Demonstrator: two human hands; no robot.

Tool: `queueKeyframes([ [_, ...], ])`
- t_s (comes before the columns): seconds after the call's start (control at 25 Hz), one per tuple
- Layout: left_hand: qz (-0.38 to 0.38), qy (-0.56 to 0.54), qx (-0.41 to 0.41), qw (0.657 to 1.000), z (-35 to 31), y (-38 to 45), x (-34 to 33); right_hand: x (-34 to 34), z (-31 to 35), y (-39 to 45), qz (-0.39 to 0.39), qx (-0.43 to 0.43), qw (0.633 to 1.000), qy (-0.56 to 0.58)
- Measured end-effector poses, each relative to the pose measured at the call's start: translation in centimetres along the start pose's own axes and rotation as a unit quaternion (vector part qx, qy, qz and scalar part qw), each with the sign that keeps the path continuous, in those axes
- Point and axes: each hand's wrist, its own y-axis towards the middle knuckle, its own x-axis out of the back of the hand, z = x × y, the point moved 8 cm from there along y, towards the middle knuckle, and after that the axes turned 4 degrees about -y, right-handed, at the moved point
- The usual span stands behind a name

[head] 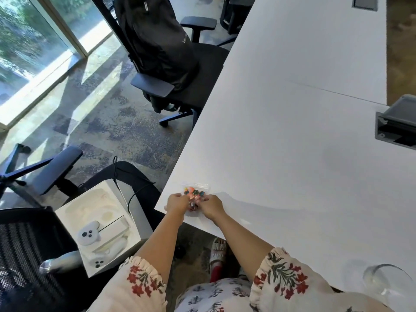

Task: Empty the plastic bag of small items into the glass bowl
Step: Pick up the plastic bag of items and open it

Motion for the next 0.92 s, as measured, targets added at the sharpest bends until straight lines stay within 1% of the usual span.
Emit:
queueKeyframes([
  [0.12,0.01,0.016,0.003,1.0,0.1,-1.1,-0.9,1.3,-1.4,-0.4,0.004,0.019,0.999,0.029],
  [0.28,0.032,-0.055,0.003,0.998,-1.0,-2.2,-2.5,3.0,-2.6,-0.4,-0.005,0.008,0.997,0.075],
  [0.36,0.031,-0.094,-0.022,0.995,-2.2,-2.9,-3.3,3.9,-2.6,-0.6,-0.003,0.015,0.994,0.105],
  [0.48,0.031,-0.105,-0.091,0.99,-4.4,-4.6,-4.8,5.9,-2.7,-1.5,-0.012,0.028,0.986,0.164],
  [0.6,0.037,-0.04,-0.174,0.983,-6.5,-6.8,-6.4,9.1,-3.5,-2.3,-0.038,0.032,0.979,0.199],
  [0.72,0.029,0.062,-0.256,0.964,-8.5,-9.0,-7.8,13.4,-3.8,-3.5,-0.112,0.057,0.978,0.169],
  [0.8,0.036,0.086,-0.295,0.951,-9.6,-10.4,-8.9,15.8,-3.5,-4.1,-0.15,0.092,0.975,0.139],
  [0.92,0.051,0.11,-0.343,0.931,-10.7,-12.5,-10.9,18.3,-3.3,-4.9,-0.173,0.145,0.97,0.095],
])
